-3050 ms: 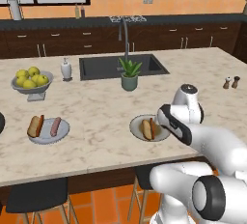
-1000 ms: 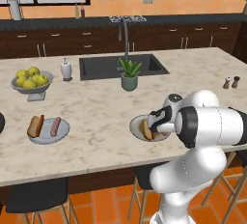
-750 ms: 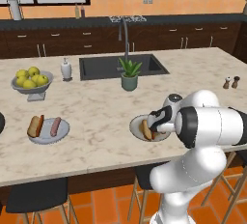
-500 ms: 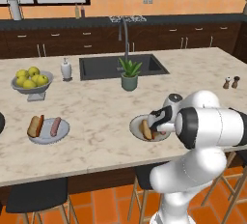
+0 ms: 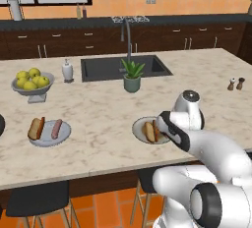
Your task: Place one bun and one sausage from the bowl on each plate.
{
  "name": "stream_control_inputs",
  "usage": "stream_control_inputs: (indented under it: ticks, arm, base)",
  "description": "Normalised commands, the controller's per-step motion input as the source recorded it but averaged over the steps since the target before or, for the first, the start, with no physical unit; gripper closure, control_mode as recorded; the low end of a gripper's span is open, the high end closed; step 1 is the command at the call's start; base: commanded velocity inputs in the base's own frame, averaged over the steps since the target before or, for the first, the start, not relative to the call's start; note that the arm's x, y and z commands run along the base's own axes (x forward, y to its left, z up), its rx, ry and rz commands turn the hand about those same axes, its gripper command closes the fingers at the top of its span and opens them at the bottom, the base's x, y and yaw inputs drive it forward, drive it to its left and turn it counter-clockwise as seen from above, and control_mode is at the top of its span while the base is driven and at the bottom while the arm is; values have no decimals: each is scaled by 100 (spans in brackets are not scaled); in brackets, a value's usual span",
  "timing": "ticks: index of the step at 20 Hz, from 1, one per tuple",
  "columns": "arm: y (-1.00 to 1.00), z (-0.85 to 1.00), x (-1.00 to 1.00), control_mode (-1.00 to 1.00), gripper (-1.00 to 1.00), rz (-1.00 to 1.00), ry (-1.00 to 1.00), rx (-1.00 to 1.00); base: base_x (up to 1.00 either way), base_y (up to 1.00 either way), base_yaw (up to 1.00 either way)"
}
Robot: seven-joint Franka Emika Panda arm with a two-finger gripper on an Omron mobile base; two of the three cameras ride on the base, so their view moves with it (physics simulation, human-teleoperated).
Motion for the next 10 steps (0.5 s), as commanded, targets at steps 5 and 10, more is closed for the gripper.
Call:
stream_control_inputs:
  ticks: [5,10]
  arm:
    - [0,94,-53,-100,-100,-4,0,0]
    - [15,83,-91,-100,-100,-1,0,0]
  base:
    - [0,0,0]
    - [0,0,0]
